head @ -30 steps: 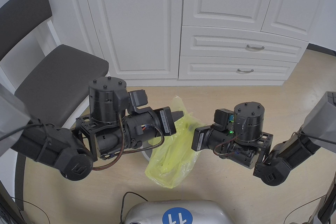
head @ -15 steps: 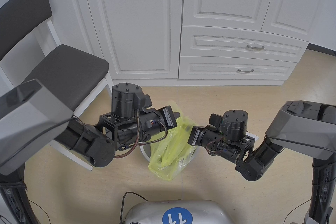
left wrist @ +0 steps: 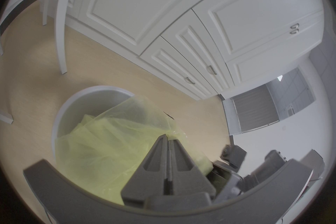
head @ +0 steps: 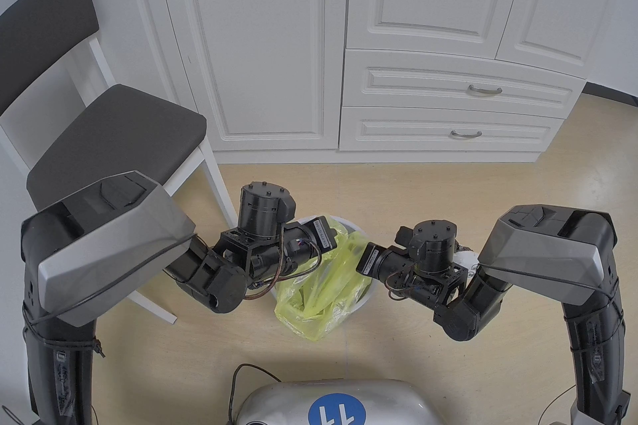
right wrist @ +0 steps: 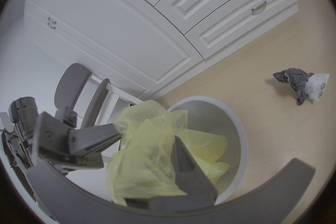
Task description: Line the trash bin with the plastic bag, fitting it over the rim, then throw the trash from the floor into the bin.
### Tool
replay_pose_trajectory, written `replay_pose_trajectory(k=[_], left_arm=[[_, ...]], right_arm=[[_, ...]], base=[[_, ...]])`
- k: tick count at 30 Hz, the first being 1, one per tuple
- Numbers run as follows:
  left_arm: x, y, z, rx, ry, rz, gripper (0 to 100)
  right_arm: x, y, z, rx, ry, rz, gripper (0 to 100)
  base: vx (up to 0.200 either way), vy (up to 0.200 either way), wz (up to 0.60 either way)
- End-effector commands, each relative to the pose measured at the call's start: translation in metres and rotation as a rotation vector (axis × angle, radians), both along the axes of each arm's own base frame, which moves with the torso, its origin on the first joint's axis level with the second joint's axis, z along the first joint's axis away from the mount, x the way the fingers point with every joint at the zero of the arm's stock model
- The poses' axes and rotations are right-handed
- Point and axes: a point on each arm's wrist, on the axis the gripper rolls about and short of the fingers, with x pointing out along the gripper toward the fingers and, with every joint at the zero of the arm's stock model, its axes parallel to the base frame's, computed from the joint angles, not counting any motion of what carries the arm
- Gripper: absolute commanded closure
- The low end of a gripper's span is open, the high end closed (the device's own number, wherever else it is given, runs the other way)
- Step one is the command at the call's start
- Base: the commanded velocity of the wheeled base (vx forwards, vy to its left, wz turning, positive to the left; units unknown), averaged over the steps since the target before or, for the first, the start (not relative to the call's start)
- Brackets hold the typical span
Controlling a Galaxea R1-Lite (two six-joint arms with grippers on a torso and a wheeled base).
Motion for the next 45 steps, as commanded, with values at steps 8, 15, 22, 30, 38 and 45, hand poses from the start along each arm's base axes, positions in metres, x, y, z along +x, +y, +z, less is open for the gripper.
replay_pose_trajectory(k=[8, 15, 22, 30, 38, 45], left_arm=[[0.030, 0.041, 0.011, -0.030, -0.039, 0.127, 100], [0.038, 0.057, 0.016, -0.026, -0.041, 0.163, 100], [0.029, 0.088, 0.017, 0.223, -0.009, 0.123, 100], [0.010, 0.112, 0.016, 0.445, -0.052, 0.048, 100], [0.004, 0.116, 0.017, 0.484, -0.006, 0.030, 100], [-0.011, 0.125, 0.026, 0.583, 0.032, -0.040, 100]], right_arm=[[0.009, -0.008, 0.007, 0.022, -0.038, -0.038, 100], [0.028, -0.035, 0.017, 0.011, -0.068, -0.108, 100], [0.030, -0.062, 0.033, -0.221, -0.006, -0.120, 100], [0.018, -0.066, 0.033, -0.595, 0.056, -0.219, 100], [-0.004, -0.071, 0.031, -0.763, 0.059, -0.164, 100], [-0.029, -0.078, 0.036, -0.868, 0.090, -0.085, 100]], base=[[0.000, 0.000, 0.00], [0.000, 0.000, 0.00], [0.000, 0.000, 0.00], [0.000, 0.000, 0.00], [0.000, 0.000, 0.00], [0.000, 0.000, 0.00]])
